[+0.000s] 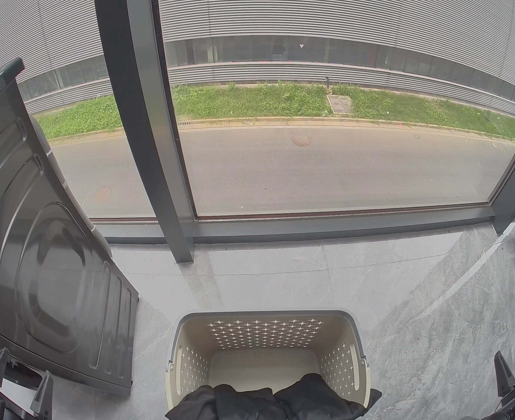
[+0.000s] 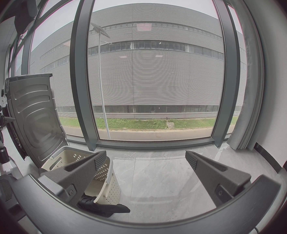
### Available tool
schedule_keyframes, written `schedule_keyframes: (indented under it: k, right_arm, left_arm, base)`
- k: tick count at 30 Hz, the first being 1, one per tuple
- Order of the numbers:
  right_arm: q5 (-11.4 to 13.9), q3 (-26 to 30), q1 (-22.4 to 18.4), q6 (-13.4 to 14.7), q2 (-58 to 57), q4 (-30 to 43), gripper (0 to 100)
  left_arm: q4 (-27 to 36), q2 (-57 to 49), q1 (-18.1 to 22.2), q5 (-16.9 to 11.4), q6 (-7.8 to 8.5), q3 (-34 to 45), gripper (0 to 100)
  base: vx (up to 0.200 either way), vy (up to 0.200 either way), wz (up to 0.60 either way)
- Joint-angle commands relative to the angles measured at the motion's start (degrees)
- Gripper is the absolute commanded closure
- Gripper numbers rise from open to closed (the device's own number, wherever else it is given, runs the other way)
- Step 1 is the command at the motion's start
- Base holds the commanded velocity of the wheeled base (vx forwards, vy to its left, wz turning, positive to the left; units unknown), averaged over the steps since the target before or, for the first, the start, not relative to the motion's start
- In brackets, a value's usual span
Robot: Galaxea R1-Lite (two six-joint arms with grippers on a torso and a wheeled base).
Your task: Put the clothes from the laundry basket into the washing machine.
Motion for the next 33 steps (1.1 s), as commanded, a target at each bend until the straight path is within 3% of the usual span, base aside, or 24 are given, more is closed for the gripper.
schedule_keyframes:
  k: [1,33]
  right_arm:
    - [0.01,1.01,0.01,-0.01,-0.06,-0.02,0]
    - [0.01,1.01,0.01,-0.01,-0.06,-0.02,0]
  left_arm:
    - [0.0,-0.95,0.01,0.01,-0.06,1.01,0]
    - [0.0,-0.95,0.01,0.01,-0.06,1.01,0]
  base:
    - [0.0,0.0,0.0]
    - [0.0,0.0,0.0]
